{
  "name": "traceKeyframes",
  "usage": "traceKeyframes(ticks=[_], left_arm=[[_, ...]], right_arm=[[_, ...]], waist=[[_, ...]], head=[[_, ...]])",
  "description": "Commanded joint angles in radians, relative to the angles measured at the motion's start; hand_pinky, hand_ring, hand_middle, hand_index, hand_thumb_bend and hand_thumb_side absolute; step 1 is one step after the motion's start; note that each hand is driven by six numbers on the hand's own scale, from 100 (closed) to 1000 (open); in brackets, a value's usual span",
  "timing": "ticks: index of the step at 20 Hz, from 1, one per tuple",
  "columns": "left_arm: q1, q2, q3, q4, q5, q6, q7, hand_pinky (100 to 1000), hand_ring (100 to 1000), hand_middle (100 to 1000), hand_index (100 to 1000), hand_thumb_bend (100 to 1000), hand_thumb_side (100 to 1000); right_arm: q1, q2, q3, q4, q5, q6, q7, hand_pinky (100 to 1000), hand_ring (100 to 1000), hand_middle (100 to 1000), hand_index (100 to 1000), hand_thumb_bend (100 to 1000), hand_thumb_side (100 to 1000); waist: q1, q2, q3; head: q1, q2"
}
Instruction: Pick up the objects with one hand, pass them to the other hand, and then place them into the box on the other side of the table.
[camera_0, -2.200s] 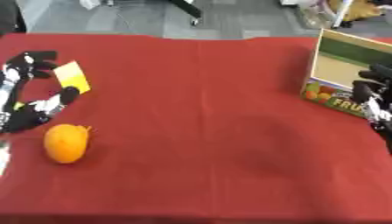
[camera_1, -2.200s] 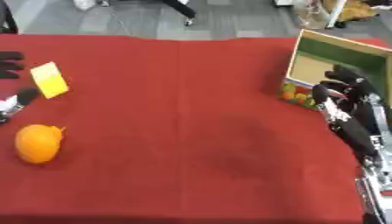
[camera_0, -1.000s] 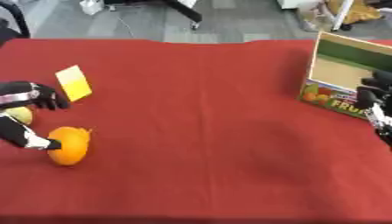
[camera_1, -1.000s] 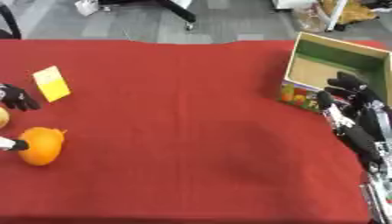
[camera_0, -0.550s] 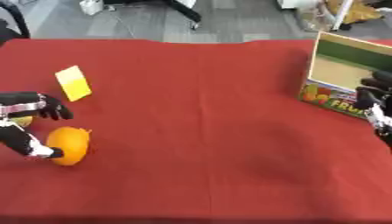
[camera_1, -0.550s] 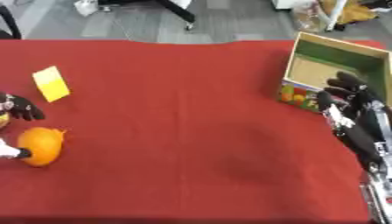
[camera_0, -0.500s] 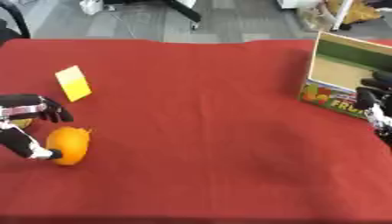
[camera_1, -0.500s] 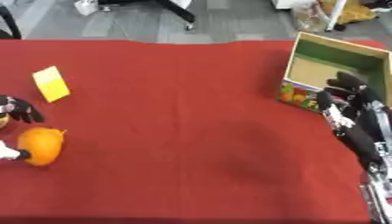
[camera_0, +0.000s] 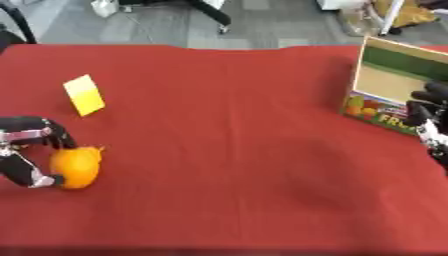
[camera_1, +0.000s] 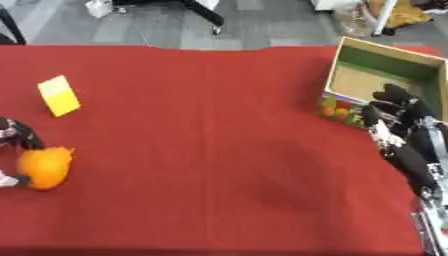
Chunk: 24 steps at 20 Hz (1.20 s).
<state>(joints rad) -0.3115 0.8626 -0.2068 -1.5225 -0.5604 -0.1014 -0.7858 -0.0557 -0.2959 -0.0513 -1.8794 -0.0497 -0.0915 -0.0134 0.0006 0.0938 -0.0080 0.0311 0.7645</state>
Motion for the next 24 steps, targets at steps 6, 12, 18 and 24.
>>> traceKeyframes(ticks=[6,12,18,24], left_arm=[[0.007,-0.001,0.033,-0.014,-0.016,0.001,0.142,625,548,488,573,127,155],[0.012,-0.034,0.063,-0.044,0.119,0.007,0.26,575,533,463,536,144,155],[-0.02,-0.072,0.076,-0.09,0.199,0.006,0.313,541,532,454,519,159,139],[-0.109,-0.215,0.044,-0.155,0.289,0.043,0.402,502,525,446,504,173,147]], right_arm=[[-0.006,-0.017,-0.004,-0.008,-0.005,-0.001,0.005,690,816,767,874,374,468],[-0.011,-0.023,-0.003,-0.012,0.0,0.001,0.006,690,815,766,873,372,468],[-0.035,-0.046,0.017,-0.038,0.018,-0.004,0.019,692,815,766,877,319,474],[-0.098,-0.108,0.068,-0.112,0.089,-0.007,0.055,698,817,772,883,307,466]], waist=[[0.01,-0.019,0.005],[0.008,-0.019,0.008],[0.002,-0.025,0.001],[-0.005,-0.028,0.003]], head=[[0.002,0.006],[0.0,0.006],[0.003,0.006],[-0.004,0.006]])
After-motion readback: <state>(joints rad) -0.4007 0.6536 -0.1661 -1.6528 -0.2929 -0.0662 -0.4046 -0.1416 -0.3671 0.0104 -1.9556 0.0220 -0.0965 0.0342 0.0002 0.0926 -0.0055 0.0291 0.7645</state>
